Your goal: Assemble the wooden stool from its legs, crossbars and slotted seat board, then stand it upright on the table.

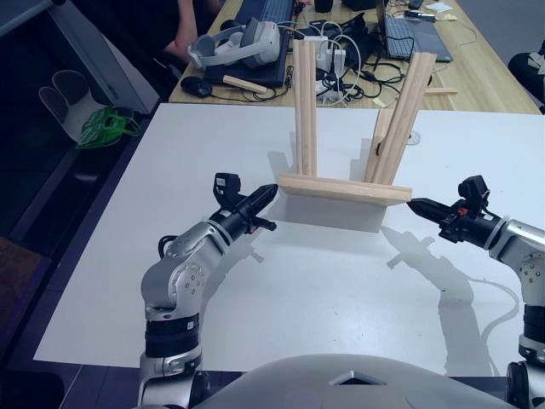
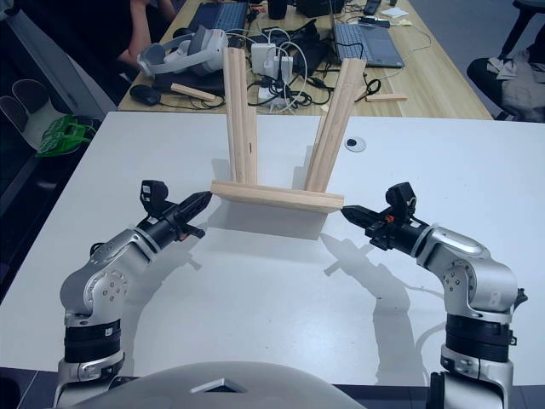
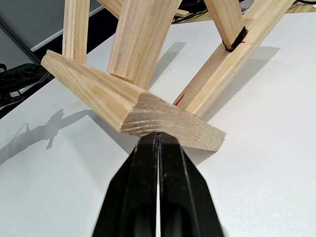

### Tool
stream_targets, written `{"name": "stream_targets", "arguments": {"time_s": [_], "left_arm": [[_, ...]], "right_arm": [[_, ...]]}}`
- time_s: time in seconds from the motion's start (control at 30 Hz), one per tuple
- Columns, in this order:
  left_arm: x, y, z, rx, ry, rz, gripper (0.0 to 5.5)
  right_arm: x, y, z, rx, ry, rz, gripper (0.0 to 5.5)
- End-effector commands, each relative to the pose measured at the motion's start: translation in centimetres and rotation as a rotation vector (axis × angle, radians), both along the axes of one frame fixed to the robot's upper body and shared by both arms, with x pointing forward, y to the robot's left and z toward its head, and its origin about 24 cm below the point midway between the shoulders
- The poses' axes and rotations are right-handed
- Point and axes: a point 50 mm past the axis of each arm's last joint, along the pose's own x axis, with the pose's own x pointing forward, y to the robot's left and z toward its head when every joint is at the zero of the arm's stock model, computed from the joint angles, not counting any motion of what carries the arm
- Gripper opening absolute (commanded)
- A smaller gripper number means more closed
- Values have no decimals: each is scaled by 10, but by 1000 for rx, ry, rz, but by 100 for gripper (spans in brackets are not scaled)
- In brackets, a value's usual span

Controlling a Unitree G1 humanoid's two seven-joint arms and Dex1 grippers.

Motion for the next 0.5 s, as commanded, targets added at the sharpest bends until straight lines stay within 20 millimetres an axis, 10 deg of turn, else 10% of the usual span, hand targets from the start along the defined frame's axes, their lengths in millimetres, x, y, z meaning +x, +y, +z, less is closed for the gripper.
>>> {"name": "stream_targets", "arguments": {"time_s": [0.03, 0.5], "left_arm": [[-15, -67, 27, -266, -78, -392, 2], [-17, -68, 31, -295, -90, -400, 2]], "right_arm": [[0, 63, 19, 252, -81, 319, 0], [1, 62, 24, 278, -86, 302, 0]]}}
